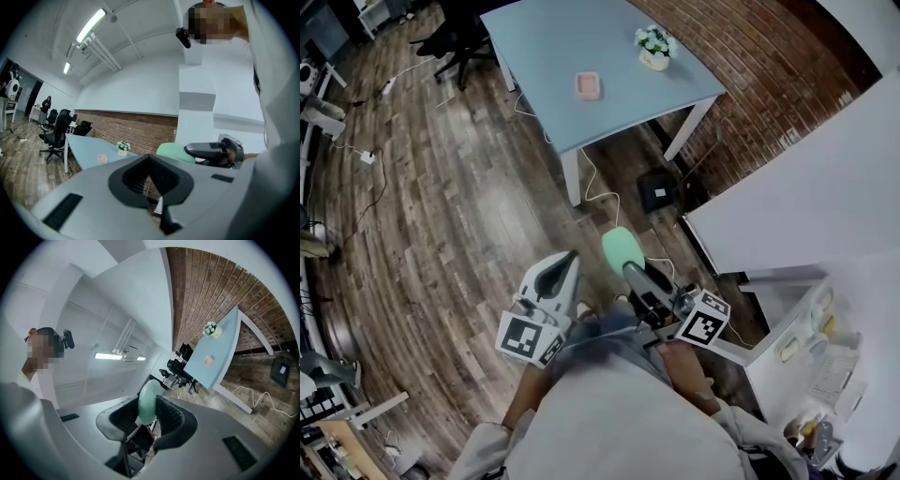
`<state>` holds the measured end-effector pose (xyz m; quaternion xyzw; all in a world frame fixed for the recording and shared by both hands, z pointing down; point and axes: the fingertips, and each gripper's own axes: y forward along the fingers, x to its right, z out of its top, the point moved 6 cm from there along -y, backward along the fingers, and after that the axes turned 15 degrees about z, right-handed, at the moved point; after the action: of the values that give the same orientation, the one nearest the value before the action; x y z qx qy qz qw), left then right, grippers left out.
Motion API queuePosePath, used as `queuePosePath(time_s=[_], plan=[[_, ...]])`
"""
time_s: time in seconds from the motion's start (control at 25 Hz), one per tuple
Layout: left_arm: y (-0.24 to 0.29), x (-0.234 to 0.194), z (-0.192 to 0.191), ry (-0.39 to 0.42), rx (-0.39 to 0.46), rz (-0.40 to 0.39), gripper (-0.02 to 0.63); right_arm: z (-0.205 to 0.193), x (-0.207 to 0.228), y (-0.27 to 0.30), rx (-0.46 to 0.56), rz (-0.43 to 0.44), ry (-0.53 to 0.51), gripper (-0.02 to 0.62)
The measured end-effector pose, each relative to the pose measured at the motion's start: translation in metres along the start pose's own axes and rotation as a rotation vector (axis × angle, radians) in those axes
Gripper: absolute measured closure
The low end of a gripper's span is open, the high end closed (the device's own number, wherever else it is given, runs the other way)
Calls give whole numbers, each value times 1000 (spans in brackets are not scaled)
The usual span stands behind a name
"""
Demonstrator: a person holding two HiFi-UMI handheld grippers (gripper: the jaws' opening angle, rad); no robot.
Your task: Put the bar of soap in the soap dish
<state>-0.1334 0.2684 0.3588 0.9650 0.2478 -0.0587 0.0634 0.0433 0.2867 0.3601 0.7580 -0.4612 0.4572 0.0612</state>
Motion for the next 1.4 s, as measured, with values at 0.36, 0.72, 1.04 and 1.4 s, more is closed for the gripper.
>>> queuePosePath(time_s=[0.36, 0.72, 1.04, 1.4], plan=[[23, -15, 7, -1, -4, -7, 603, 9, 14, 21, -14, 5, -3, 474], [62, -30, 13, -3, -7, 10, 603, 35, 46, 45, -33, 20, 19, 474], [110, -38, 20, -10, -3, 35, 603, 71, 81, 62, -54, 33, 22, 474], [180, -38, 31, 3, -6, 60, 603, 128, 128, 75, -58, 62, 31, 474]])
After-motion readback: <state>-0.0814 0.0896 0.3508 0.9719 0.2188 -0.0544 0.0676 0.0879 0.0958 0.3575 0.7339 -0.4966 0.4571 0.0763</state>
